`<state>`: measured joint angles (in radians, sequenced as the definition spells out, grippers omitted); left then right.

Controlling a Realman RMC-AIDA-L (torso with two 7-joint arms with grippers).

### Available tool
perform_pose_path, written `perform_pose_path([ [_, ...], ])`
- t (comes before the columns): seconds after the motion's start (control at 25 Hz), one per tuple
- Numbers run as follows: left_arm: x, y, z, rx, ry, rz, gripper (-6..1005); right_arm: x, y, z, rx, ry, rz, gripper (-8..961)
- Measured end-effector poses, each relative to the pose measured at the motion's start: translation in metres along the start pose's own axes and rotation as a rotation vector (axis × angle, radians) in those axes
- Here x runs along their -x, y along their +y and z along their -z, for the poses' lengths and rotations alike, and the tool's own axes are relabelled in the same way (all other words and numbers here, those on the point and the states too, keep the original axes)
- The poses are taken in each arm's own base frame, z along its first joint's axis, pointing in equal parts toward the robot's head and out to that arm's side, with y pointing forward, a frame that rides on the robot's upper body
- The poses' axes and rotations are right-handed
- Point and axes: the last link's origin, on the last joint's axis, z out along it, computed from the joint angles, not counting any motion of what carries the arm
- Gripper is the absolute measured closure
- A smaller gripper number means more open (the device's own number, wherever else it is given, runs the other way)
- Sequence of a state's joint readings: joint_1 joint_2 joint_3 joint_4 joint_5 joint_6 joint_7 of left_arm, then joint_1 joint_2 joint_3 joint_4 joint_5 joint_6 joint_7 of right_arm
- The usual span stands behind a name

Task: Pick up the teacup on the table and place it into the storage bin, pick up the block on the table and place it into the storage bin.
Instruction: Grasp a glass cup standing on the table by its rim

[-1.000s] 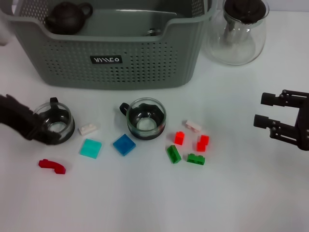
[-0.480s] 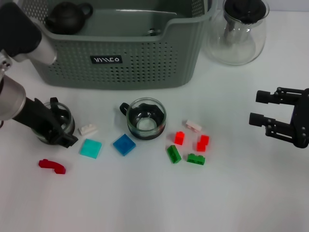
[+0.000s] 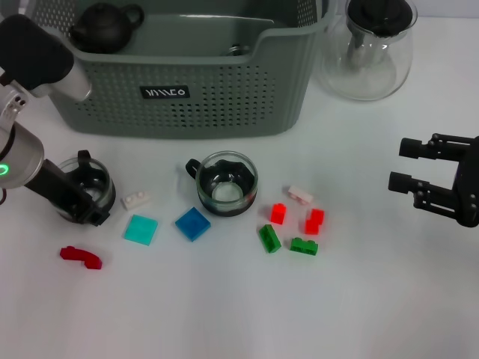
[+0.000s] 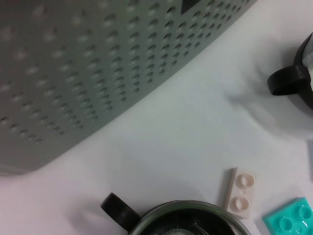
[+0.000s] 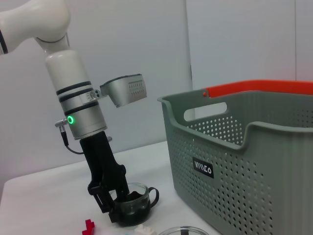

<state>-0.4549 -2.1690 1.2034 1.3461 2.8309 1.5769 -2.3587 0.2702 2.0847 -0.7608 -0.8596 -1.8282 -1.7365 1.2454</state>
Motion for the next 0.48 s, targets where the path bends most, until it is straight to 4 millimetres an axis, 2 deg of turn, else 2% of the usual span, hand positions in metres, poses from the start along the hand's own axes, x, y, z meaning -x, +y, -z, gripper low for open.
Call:
perform_pose_path([
  [0.32, 0.001, 0.001, 0.001, 0.000, -0.011, -0.002, 633, 0.001, -0.001, 0.000, -0.004, -0.003, -0.002, 401],
  [0.48, 0.003, 0.001, 0.013, 0.059, 0.031, 0.022, 736, 0.000, -0.001, 0.001, -0.006, -0.005, -0.004, 401],
])
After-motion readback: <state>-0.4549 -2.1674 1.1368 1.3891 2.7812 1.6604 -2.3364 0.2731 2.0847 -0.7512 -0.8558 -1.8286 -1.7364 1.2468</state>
